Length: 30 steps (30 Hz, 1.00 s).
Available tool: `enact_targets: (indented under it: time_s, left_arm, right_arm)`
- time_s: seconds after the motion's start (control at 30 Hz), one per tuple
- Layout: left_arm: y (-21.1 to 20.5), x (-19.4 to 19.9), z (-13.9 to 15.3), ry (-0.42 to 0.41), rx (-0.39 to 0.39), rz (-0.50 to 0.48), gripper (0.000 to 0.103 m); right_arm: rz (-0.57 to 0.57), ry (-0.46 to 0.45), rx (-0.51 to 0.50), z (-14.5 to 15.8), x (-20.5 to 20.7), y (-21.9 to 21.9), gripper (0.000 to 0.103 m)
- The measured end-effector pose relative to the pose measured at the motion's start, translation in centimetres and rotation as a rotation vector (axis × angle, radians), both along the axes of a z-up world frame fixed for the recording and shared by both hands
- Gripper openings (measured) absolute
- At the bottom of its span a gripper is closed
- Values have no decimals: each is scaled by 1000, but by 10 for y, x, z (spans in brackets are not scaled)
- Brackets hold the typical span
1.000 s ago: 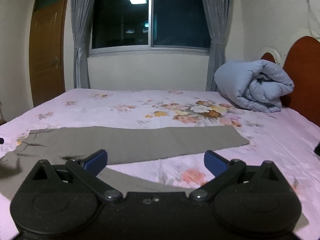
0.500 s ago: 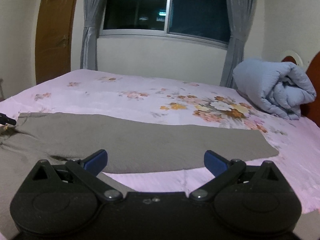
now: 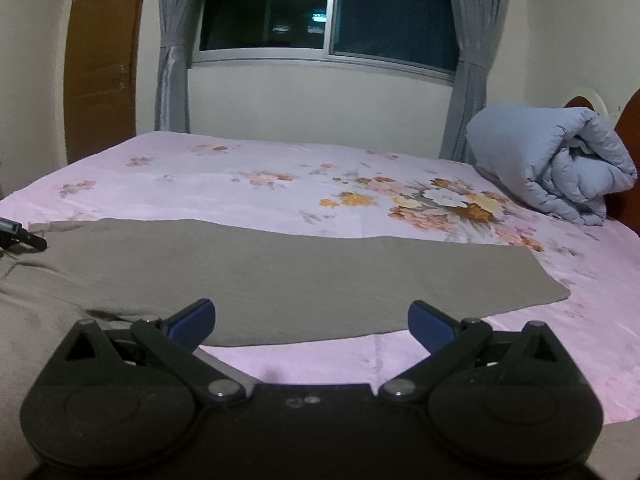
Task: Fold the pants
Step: 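Move both grippers to the pants waistband and grasp its corners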
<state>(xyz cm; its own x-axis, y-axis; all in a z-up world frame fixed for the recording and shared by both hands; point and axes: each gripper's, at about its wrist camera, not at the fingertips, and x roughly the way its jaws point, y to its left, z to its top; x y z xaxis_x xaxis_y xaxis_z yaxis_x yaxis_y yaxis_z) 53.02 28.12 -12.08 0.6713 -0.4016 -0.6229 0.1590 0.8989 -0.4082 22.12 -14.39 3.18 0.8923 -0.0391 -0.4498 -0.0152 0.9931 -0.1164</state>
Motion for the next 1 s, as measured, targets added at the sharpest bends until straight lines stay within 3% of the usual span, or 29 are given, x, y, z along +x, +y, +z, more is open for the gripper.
enact_targets:
  time_s: [0.13,0.27,0.3,0.33,0.4,0.57,0.6,0.63,0.7,0.73,0.8,0.9,1.0]
  left_arm:
    - [6,-10,8,-28,-85,-26,31]
    - [4,-19,22,-99,-114,-16,26]
    - [5,-16,21,-94,-100,21,30]
    - [5,-10,17,-58,-69,72,57]
    - [6,-1,7,-10,-34,123,88]
    - [-14,7,2,-10,76,71,99]
    - [-16,8,1,-5,84,58,96]
    - [-16,7,3,-9,85,48,64]
    - [-8,4,9,-21,12,39,34]
    - [-8,0,14,-45,5,24,25]
    - [-11,-9,26,-100,-9,-8,18]
    - [-12,-16,42,-123,-18,0,17]
    - [-12,-21,50,-127,-47,8,17]
  right_arm:
    - [-22,12,31,-2,6,-9,97]
    - [-29,13,52,-5,5,-14,97]
    - [-26,15,52,-6,4,-13,97]
    - [-23,16,50,-7,4,-14,97]
    - [-22,21,48,-8,4,-14,97]
    - [-3,22,43,-6,5,-17,97]
    - [3,23,41,-5,7,-19,97]
    - [1,23,42,-5,8,-21,97]
    - [4,33,73,-4,15,-27,97]
    - [19,43,92,-3,20,-30,97]
    - [101,71,83,1,40,-29,97]
    - [181,106,48,8,83,-23,96]
    - [254,157,14,7,139,-24,81]
